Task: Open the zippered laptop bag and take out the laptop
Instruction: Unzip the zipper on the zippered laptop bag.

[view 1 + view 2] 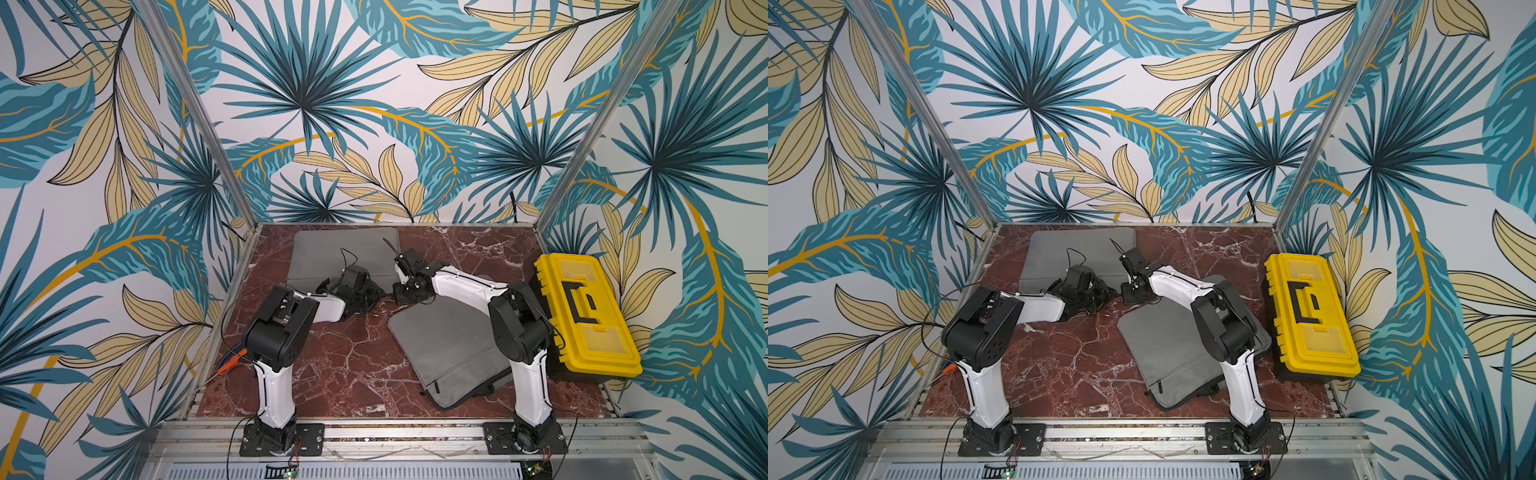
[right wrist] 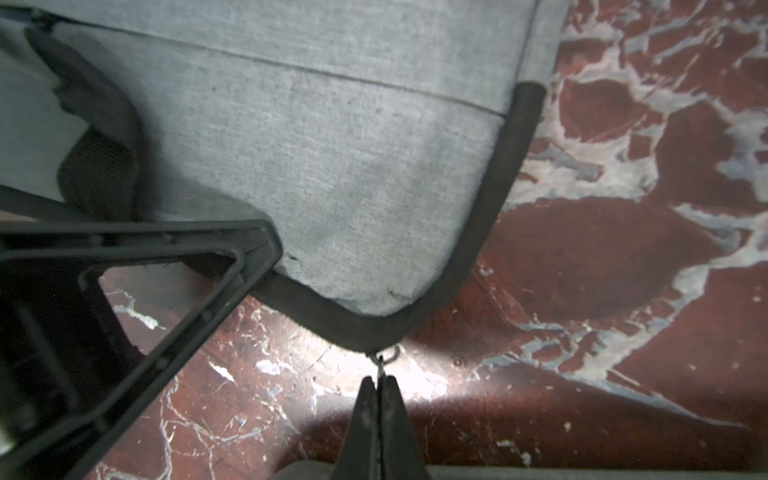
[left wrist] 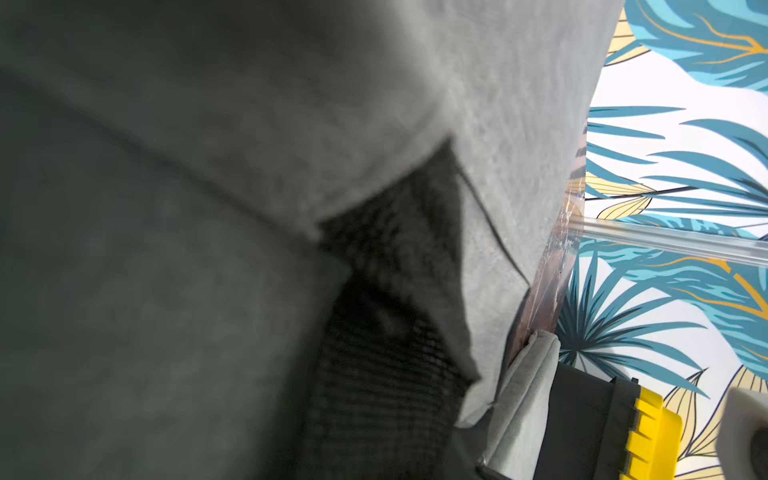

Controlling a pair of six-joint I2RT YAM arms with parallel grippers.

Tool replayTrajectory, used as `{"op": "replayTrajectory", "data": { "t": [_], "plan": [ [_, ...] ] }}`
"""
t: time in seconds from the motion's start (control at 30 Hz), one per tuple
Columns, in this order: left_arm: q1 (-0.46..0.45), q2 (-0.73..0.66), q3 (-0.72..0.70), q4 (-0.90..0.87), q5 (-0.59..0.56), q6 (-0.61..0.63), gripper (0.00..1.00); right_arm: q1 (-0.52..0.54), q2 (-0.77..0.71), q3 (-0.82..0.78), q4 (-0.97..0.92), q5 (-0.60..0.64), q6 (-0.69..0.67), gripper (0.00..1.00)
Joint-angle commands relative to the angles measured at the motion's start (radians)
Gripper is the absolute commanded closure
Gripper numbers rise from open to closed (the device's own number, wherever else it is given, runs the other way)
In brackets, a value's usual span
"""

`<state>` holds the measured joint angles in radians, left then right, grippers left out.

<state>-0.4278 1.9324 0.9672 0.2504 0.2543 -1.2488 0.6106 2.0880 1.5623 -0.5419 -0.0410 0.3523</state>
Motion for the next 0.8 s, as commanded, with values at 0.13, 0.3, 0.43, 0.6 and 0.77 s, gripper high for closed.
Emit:
{"op": "replayTrajectory", "data": {
  "t": [0.13, 0.3, 0.43, 0.6, 0.77],
  "plan": [
    [-0.001, 0.001, -0.008, -0.01, -0.012, 0.012, 0.98, 0.011, -0.066, -0.044, -0.045, 0.006, 0.006, 1.0],
    [0.008, -0.038, -0.037, -0.01, -0.005, 0.02, 1.0, 0.006, -0.06, -0.047, -0.062, 0.036, 0.001, 1.0],
    [0.022, -0.068, -0.065, -0.01, 0.007, 0.023, 1.0, -0.008, -0.049, -0.05, -0.061, 0.03, -0.009, 1.0],
    [0.037, -0.096, -0.087, -0.01, 0.026, 0.038, 1.0, -0.021, -0.034, -0.046, -0.067, 0.026, -0.027, 1.0],
    [0.05, -0.104, -0.095, -0.01, 0.047, 0.051, 1.0, -0.038, -0.031, -0.053, -0.069, 0.03, -0.039, 1.0]
  ]
}}
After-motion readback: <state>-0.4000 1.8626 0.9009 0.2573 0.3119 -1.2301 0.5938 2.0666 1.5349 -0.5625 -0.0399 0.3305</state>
